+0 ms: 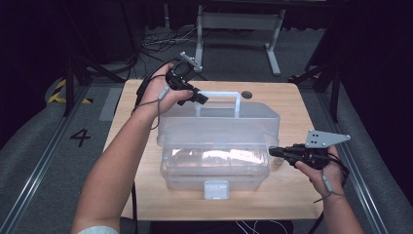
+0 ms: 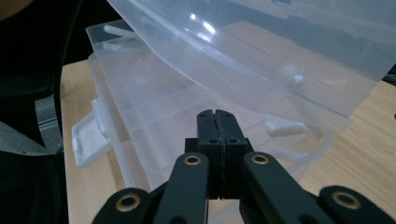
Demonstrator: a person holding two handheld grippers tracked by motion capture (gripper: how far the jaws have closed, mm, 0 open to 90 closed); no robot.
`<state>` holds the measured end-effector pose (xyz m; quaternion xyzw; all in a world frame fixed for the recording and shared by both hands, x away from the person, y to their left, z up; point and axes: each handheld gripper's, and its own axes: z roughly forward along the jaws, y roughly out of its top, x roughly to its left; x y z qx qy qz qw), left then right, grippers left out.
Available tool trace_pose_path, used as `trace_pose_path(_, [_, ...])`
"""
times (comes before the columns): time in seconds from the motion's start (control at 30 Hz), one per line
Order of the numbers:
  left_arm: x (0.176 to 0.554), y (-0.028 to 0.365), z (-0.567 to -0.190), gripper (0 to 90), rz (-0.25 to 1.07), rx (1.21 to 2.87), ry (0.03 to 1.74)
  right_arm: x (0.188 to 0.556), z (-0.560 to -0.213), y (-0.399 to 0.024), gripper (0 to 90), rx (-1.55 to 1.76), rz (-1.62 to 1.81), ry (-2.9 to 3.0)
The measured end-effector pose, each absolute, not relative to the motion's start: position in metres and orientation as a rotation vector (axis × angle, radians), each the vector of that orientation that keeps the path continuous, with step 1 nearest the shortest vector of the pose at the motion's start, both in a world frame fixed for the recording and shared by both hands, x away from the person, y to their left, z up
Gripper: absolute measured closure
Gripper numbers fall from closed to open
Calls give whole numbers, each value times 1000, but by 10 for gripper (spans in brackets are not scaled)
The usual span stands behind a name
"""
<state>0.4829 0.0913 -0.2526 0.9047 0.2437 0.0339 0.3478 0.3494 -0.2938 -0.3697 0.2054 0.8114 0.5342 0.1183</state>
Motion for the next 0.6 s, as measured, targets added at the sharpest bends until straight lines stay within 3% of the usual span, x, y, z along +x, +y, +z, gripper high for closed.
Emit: trace_pose_path(0.6, [479, 91, -250, 708, 107, 2361, 614, 349, -369, -296, 900, 619, 1634, 2301])
